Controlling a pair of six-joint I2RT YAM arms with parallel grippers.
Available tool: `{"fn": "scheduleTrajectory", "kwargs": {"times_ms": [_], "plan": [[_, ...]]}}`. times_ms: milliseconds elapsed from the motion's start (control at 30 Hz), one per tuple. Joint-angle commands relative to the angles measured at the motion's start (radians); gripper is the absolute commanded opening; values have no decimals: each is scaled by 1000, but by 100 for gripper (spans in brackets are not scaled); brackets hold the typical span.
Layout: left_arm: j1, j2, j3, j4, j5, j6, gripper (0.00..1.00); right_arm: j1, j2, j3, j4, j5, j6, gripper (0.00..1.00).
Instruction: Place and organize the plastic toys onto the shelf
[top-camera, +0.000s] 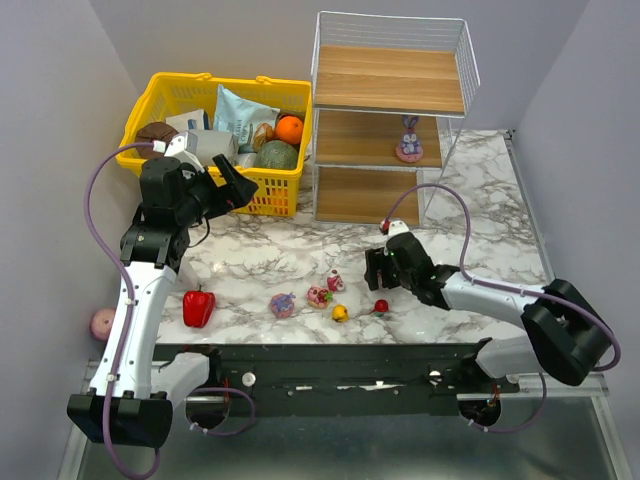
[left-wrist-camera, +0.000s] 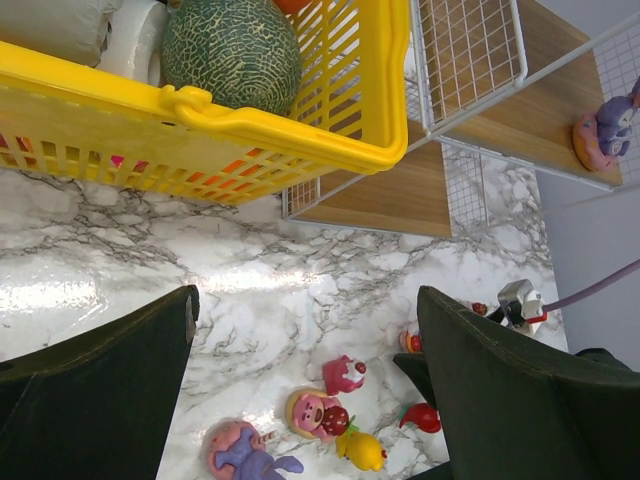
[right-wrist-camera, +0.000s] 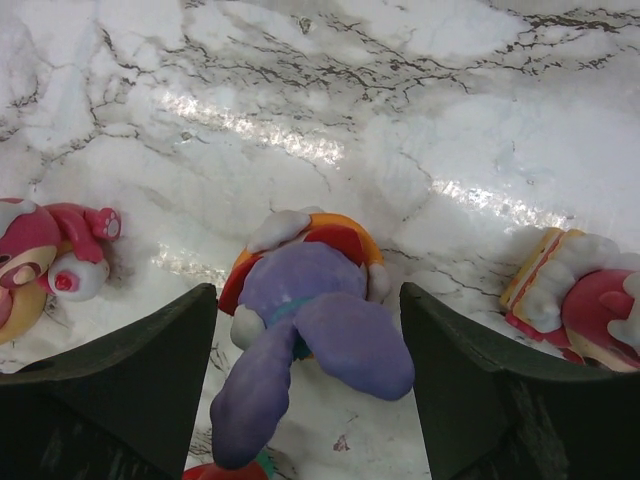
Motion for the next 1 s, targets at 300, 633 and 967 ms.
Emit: {"fn": "scheduleTrajectory", "kwargs": {"times_ms": [300, 633, 967], "plan": [[6, -17, 20, 5, 9, 34, 99, -7, 62, 63, 33, 57, -10, 65], [6, -19, 17, 2, 14, 38, 99, -8, 38, 147, -131, 108, 65, 34], [6, -20, -1, 14, 37, 36, 99, -8, 2, 506, -566, 194, 194, 32]]}}
